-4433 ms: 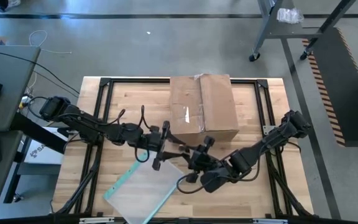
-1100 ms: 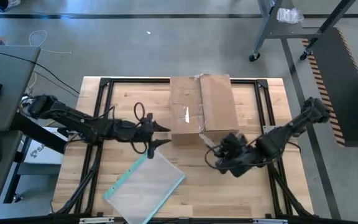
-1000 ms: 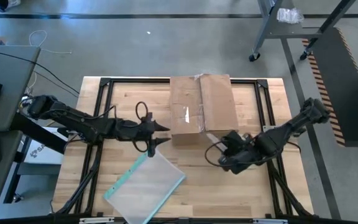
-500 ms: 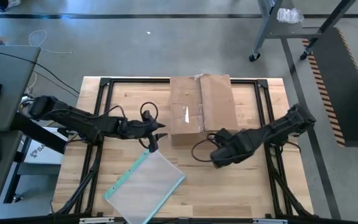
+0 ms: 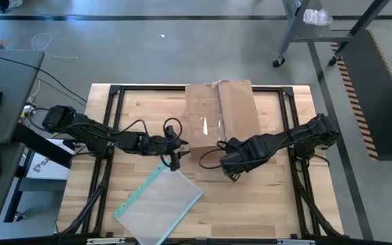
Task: Unpack boxes
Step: Open the cardboard box using the black cutter
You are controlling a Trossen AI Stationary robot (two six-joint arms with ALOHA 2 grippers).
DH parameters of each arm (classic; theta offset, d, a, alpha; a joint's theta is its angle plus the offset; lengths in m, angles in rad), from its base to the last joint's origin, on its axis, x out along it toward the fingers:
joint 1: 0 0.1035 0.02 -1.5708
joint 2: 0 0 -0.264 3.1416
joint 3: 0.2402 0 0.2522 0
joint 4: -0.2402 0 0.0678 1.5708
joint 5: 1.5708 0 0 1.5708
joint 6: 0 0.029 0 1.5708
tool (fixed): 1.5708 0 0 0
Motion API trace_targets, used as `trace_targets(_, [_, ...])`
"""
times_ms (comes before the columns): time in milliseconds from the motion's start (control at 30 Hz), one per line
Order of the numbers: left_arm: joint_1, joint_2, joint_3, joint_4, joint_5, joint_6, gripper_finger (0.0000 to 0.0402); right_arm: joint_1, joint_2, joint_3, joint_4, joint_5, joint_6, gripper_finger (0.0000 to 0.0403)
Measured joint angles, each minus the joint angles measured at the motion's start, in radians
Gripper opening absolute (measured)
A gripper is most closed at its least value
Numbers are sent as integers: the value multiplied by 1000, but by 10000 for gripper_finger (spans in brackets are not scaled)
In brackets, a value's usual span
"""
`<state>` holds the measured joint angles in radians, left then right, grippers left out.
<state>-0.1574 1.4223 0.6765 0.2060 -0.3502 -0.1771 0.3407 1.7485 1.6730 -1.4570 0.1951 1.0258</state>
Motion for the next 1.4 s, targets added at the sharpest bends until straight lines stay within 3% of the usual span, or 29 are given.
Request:
trace_targets(367, [2,7,-1,23,-10,-4,162,23,0,0,45,2,-246,113])
trace_targets(600, [0,2,0,20,5,-5,162,54,0,4,303,58,-528,112])
trace_targets(700, [-1,-18,0,1,-11,-5,162,93,-5,2,323,116,-532,112])
trace_targets(867, [-6,-91,0,-64,-82,-4,162,202,-56,2,292,318,-341,112])
trace_targets(967, [10,-151,0,-83,-117,-4,157,280,-89,2,64,456,-37,112])
trace_targets(1033, [52,-177,0,-59,-61,-4,148,320,-96,-3,-143,501,235,112])
trace_targets(1067, [76,-181,0,-49,-21,-4,141,327,-110,-27,-117,504,278,112])
trace_targets(1167, [151,-173,0,16,107,-4,116,334,-178,-142,-13,474,329,112])
trace_targets(1300, [213,-137,0,140,270,22,81,342,-209,-273,-98,444,492,112])
trace_targets(1400, [238,-96,1,226,334,42,58,340,-233,-364,-26,473,513,112])
